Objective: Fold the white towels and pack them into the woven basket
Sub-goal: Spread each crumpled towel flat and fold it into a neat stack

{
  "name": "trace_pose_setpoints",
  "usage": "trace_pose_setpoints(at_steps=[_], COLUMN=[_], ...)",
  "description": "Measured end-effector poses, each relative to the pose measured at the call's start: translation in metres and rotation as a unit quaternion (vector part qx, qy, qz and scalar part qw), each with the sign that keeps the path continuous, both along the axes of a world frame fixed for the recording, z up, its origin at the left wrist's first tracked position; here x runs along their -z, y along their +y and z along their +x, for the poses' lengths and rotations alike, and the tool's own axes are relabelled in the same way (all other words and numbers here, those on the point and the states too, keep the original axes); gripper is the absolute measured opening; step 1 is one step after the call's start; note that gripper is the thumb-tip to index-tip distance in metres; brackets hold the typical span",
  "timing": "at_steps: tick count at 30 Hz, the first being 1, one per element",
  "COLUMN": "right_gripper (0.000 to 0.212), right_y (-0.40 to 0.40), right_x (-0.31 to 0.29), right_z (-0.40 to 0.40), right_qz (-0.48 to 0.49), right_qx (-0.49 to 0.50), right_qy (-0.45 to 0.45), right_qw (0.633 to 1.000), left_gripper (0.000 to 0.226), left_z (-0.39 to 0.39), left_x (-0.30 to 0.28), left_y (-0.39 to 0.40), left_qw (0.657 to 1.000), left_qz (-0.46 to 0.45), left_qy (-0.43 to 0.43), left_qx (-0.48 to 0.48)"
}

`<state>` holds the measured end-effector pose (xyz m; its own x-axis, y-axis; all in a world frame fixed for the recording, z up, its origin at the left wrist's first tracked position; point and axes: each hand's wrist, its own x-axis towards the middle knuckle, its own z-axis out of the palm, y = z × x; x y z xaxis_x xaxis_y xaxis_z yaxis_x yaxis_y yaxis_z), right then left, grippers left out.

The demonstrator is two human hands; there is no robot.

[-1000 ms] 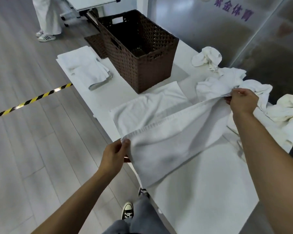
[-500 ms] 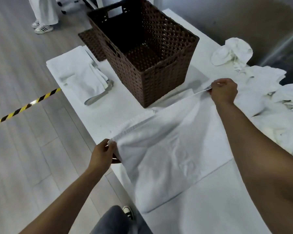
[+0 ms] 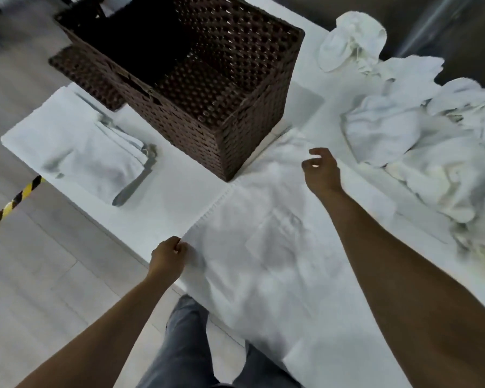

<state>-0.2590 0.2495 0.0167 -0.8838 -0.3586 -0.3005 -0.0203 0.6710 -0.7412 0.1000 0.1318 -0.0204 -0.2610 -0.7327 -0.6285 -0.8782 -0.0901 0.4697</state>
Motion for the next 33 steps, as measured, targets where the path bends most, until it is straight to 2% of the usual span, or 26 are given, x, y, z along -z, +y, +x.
trace_pose_setpoints(at_steps=[3, 5, 8, 10, 12, 15, 17, 20, 24, 27, 30, 32, 33], right_gripper=[0.031, 0.031, 0.033, 0.036, 0.047, 0.063, 0.067, 0.048, 0.026, 0.016, 0.012, 0.013, 0.014], right_y=[0.049, 0.081, 0.116, 0.135, 0.151, 0.166, 0.172, 0.176, 0.178, 0.176, 0.183, 0.191, 0.195], right_x=[0.023, 0.036, 0.046, 0.050, 0.050, 0.046, 0.045, 0.049, 0.058, 0.057, 0.057, 0.060, 0.062], right_z=[0.054, 0.093, 0.149, 0.185, 0.221, 0.266, 0.288, 0.311, 0.334, 0.340, 0.348, 0.354, 0.358], right_qz=[0.051, 0.081, 0.126, 0.165, 0.247, 0.311, 0.289, 0.224, 0.159, 0.135, 0.126, 0.115, 0.105], right_qx=[0.050, 0.092, 0.139, 0.142, 0.138, 0.218, 0.301, 0.362, 0.375, 0.385, 0.391, 0.389, 0.391], right_qy=[-0.037, -0.054, -0.059, -0.030, -0.011, -0.049, -0.115, -0.184, -0.159, -0.165, -0.165, -0.162, -0.166], right_qw=[0.997, 0.991, 0.980, 0.976, 0.959, 0.924, 0.901, 0.886, 0.899, 0.898, 0.896, 0.899, 0.899], left_gripper=[0.022, 0.008, 0.041, 0.042, 0.037, 0.035, 0.025, 0.020, 0.022, 0.051, 0.080, 0.088, 0.084], left_z=[-0.011, -0.015, -0.017, -0.018, -0.018, -0.022, -0.028, -0.035, -0.035, -0.034, -0.030, -0.028, -0.025], left_x=[-0.002, 0.002, 0.012, 0.015, 0.016, 0.023, 0.026, 0.017, 0.017, 0.026, 0.030, 0.029, 0.031], left_y=[-0.015, -0.028, -0.051, -0.057, -0.060, -0.064, -0.065, -0.057, -0.043, -0.041, -0.042, -0.040, -0.039], left_qw=[0.998, 0.993, 0.984, 0.981, 0.982, 0.982, 0.978, 0.979, 0.980, 0.981, 0.962, 0.961, 0.962], left_qz=[-0.015, -0.030, -0.018, 0.009, 0.047, 0.092, 0.109, 0.119, 0.086, 0.028, -0.036, -0.030, -0.014], left_qy=[-0.017, -0.018, -0.015, 0.013, 0.033, 0.038, 0.035, 0.042, 0.039, 0.000, -0.076, -0.097, -0.101], left_qx=[0.063, 0.112, 0.177, 0.192, 0.179, 0.161, 0.173, 0.159, 0.175, 0.192, 0.261, 0.259, 0.253])
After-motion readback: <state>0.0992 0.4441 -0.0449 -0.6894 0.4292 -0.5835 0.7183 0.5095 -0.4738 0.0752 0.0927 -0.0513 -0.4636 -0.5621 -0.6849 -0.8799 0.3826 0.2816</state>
